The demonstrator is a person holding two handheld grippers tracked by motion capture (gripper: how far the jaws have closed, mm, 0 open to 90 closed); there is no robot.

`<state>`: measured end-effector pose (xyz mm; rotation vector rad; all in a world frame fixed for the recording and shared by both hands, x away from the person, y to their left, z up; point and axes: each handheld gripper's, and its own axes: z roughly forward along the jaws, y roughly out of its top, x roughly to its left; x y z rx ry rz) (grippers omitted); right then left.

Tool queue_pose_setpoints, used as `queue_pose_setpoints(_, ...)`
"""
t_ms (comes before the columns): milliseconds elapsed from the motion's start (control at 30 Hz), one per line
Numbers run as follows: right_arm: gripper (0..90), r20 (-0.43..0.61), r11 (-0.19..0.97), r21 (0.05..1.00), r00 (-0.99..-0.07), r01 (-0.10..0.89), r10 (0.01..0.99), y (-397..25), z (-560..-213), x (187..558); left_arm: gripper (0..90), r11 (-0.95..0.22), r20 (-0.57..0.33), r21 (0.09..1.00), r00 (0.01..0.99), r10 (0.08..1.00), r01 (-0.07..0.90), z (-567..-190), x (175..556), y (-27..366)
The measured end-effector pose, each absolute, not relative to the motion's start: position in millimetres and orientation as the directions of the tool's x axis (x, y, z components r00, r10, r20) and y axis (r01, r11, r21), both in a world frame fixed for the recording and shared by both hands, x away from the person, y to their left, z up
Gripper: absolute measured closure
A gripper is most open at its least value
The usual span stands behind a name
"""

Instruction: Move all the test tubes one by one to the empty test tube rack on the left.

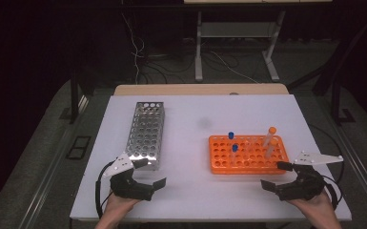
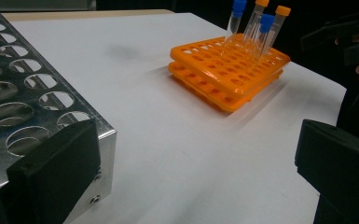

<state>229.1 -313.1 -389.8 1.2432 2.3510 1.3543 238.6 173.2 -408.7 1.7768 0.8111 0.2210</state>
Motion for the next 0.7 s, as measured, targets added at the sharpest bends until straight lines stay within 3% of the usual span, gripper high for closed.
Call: queue_pose_setpoints(700,0.3,0.231,0.283,0.752,-0.640,0.595,0.733,-329.3,-373.5,259.6,0.0,-0.153,-0.237,0.897,0.745,0.623,0.414,-409.4,238.4,172.7)
